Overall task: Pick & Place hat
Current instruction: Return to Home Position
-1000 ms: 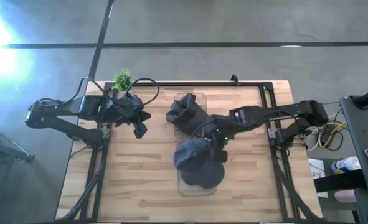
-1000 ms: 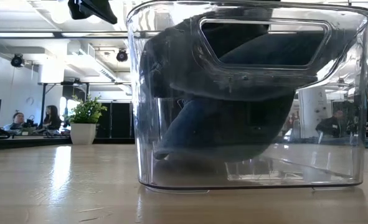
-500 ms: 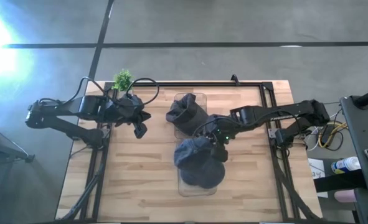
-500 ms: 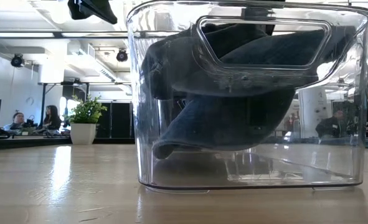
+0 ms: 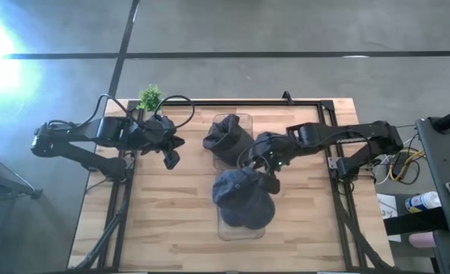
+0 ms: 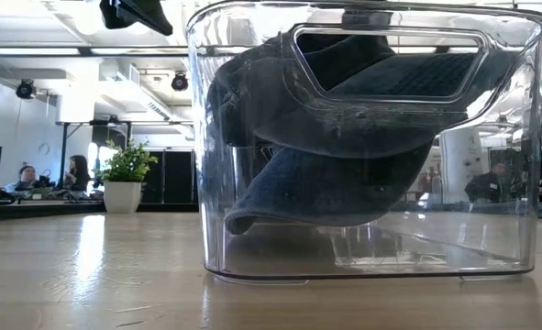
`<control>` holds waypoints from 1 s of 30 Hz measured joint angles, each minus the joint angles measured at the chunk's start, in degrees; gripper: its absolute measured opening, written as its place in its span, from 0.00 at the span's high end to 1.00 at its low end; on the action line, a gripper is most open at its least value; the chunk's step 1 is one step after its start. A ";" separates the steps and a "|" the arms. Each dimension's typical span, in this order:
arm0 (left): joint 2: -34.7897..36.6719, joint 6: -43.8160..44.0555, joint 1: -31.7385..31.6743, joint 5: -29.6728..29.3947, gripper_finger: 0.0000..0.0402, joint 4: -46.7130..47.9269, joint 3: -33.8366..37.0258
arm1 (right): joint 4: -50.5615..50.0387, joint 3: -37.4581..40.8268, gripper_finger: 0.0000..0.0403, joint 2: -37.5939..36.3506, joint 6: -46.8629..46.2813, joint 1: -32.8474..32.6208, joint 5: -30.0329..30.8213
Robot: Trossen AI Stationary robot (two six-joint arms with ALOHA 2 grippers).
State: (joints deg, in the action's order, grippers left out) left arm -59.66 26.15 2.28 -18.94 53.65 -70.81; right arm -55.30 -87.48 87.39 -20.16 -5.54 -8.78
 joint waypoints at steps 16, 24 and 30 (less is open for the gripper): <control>11.04 3.19 0.00 4.35 0.95 1.79 0.00 | -26.34 -13.66 0.50 -13.67 -6.49 -3.53 22.83; 17.60 3.37 0.00 3.04 0.99 -2.21 -0.02 | -24.69 -6.35 0.70 -24.08 -8.91 -5.05 26.51; 19.60 0.46 -0.02 0.83 1.00 -2.53 -0.02 | -23.35 0.42 0.96 -30.79 -9.48 -5.11 26.99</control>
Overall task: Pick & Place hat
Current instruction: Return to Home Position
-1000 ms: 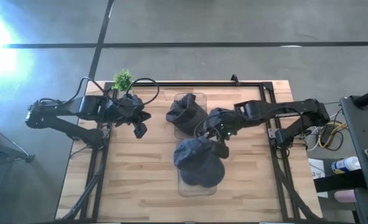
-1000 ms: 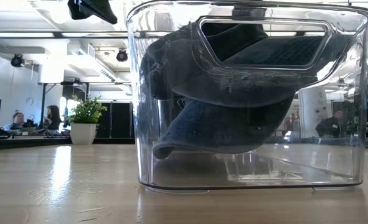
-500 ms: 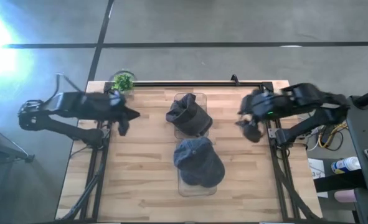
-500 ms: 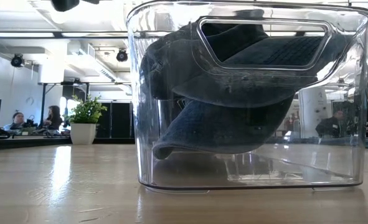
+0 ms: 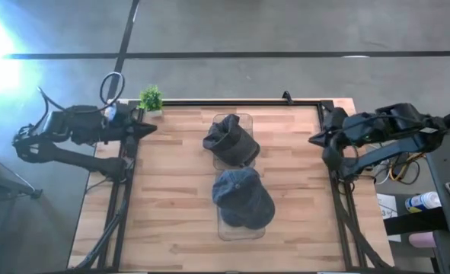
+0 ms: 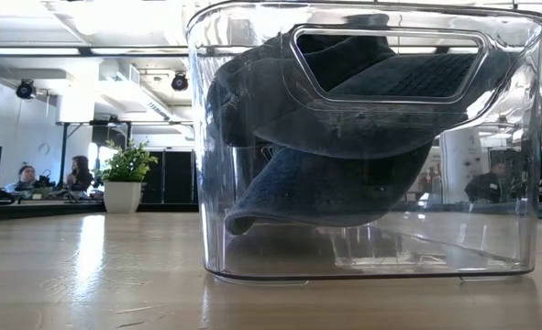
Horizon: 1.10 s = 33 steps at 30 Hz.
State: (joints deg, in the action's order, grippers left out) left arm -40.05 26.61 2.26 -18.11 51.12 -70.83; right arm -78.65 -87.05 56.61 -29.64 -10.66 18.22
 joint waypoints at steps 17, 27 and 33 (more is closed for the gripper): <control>18.23 -1.45 0.11 -5.45 1.00 -30.46 31.03 | 37.85 28.25 0.98 -22.58 13.53 -0.98 13.68; 38.72 5.19 0.11 1.33 1.00 -63.15 61.82 | 57.35 50.19 0.98 -34.63 11.95 -0.97 15.43; 39.17 7.66 0.20 1.66 1.00 -63.48 66.15 | 59.22 59.79 0.98 -41.19 6.74 -1.09 16.50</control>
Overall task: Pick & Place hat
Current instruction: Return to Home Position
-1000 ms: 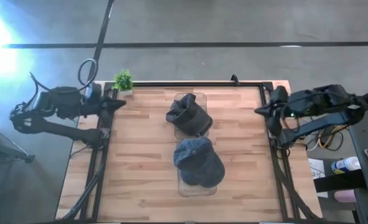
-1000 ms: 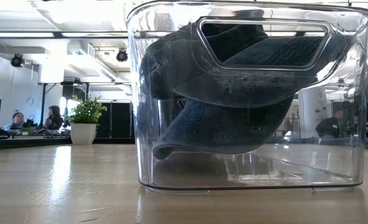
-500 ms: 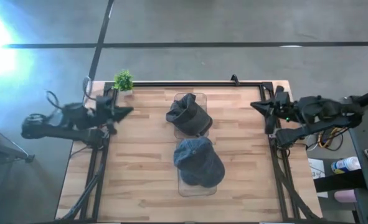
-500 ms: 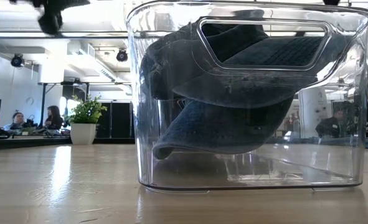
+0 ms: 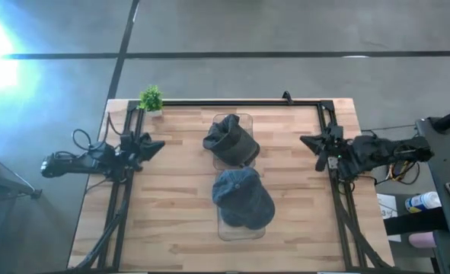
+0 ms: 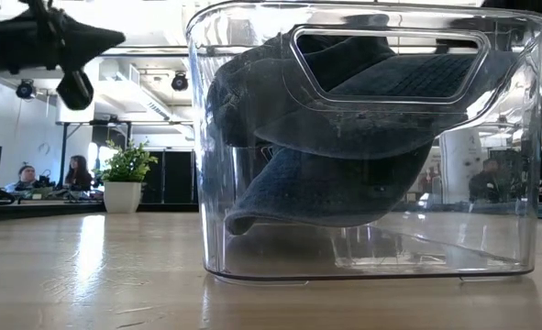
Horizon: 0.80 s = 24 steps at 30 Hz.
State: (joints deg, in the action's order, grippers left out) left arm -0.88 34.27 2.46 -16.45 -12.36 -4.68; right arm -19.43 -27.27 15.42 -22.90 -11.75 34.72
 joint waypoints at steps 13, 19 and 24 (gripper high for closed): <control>-0.33 1.04 0.22 1.05 1.00 1.95 4.14 | 12.78 17.06 0.98 -8.87 4.38 -0.42 -0.10; -0.33 -3.71 0.29 -0.55 1.00 8.62 4.17 | 22.43 24.93 0.98 -12.07 16.55 -0.37 4.28; -1.80 -6.44 0.09 -3.08 1.00 8.95 4.19 | 23.16 26.63 0.98 -11.95 20.78 0.05 13.92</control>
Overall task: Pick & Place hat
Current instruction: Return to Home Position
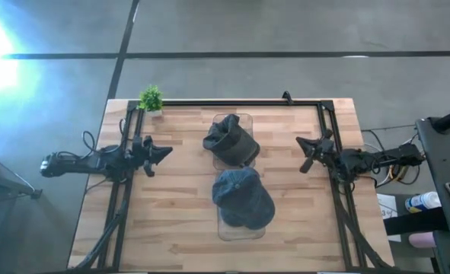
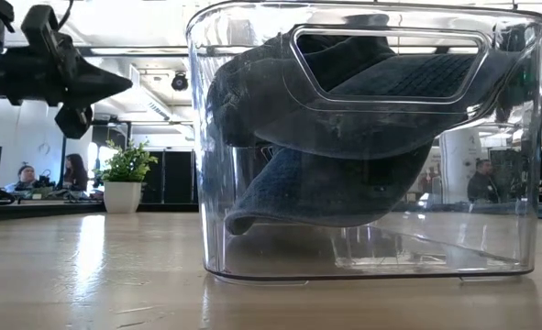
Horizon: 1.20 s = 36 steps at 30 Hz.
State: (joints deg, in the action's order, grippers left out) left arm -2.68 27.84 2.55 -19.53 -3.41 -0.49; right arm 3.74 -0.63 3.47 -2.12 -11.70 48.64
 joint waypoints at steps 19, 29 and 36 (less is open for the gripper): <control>-13.76 -8.22 -0.15 0.16 1.00 0.64 0.02 | -0.53 0.12 0.98 12.48 -3.02 1.35 2.36; -13.76 -8.20 -0.20 0.16 1.00 0.51 0.07 | -0.50 0.12 0.98 12.80 -3.50 1.35 2.06; -13.78 -8.18 -0.17 0.16 1.00 0.47 0.09 | -0.60 0.12 0.98 12.26 -3.37 1.35 1.90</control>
State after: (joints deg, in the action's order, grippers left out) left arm -16.47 19.66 2.37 -19.38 -2.94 -0.40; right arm 3.14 -0.51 15.74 -5.49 -10.35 50.53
